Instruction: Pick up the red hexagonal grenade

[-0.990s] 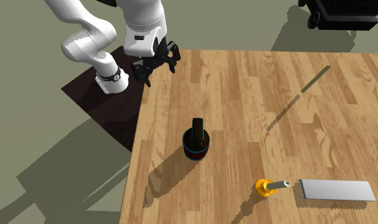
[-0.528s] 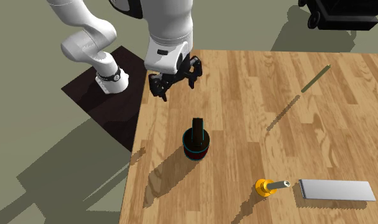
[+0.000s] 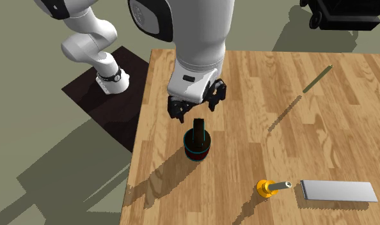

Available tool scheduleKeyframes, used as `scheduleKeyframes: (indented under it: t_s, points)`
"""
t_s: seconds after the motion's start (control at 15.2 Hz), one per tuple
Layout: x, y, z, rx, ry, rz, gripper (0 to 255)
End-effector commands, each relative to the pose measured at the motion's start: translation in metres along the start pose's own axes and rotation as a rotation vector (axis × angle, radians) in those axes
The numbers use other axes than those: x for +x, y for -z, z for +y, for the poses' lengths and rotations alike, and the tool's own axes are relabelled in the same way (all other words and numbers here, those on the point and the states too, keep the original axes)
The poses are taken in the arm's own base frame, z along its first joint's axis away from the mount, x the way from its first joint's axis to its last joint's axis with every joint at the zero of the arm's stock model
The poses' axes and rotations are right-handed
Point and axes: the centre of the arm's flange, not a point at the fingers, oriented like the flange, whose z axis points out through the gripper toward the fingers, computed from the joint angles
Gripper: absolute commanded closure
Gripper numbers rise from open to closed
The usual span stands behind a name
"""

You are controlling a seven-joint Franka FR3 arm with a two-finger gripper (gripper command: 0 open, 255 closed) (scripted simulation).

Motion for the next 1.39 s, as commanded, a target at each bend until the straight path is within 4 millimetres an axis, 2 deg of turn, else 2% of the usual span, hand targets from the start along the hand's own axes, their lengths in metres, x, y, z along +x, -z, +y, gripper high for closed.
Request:
scheduleKeyframes:
  t_s: [0.0,0.26,0.46,0.53,1.12,1.32]
  points:
    - [0.003,-0.01,-0.002,-0.001,-0.005,0.001,0]
    - [0.0,-0.031,-0.003,-0.001,-0.005,0.001,0]
    - [0.0,-0.034,-0.003,-0.001,-0.005,0.001,0]
    - [0.0,-0.034,-0.003,-0.001,-0.005,0.001,255]
    - [0.0,-0.034,-0.003,-0.001,-0.005,0.001,255]
    - [0.002,-0.018,-0.003,-0.001,-0.005,0.001,255]
